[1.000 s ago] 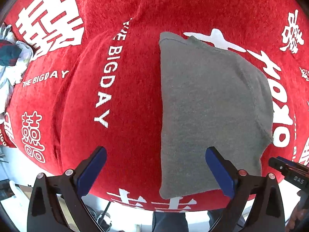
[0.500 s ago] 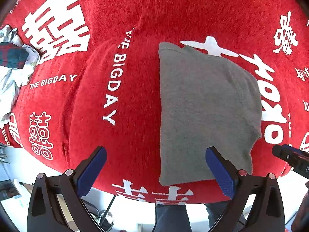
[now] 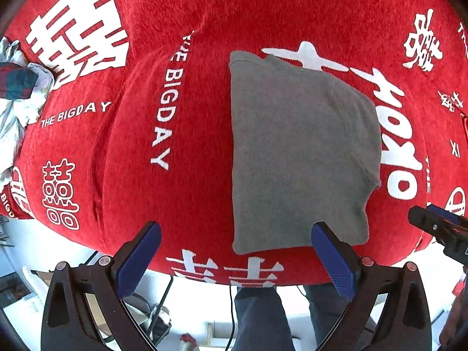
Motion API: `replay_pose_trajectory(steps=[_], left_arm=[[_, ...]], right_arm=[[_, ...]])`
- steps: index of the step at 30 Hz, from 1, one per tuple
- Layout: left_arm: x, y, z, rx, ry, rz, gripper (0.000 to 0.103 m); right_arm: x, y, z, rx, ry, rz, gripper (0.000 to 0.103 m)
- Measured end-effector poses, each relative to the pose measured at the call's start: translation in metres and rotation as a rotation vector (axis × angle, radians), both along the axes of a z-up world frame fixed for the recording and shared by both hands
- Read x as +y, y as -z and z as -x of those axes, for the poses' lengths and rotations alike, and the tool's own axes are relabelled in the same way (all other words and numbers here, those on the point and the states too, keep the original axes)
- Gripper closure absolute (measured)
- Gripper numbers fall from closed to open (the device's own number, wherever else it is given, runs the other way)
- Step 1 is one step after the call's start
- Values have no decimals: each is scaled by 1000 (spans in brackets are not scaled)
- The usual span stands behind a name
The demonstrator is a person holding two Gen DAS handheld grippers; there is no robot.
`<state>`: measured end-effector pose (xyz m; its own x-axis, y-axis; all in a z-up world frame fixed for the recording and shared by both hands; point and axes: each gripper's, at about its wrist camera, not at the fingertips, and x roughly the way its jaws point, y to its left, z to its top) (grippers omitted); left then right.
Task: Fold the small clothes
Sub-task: 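Withdraw both open grippers from the folded sweatshirt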
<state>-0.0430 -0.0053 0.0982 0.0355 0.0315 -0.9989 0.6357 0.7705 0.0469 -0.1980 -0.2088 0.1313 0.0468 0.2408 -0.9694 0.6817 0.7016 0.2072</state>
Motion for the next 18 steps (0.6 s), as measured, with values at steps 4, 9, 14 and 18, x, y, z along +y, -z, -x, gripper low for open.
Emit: replay_pose_trajectory(steps=[4, 9, 14, 18], left_arm=[[2, -4, 0, 7, 4, -4, 0], [2, -9, -1, -9, 14, -8, 0], [2, -14, -2, -15, 16, -2, 0], [1, -20, -1, -26, 19, -1, 0]], right_arm=[[2, -3, -1, 8, 1, 5, 29], [3, -8, -4, 9, 5, 15, 23], [4, -15, -8, 3, -1, 22, 23], [4, -21, -10, -3, 3, 29, 21]])
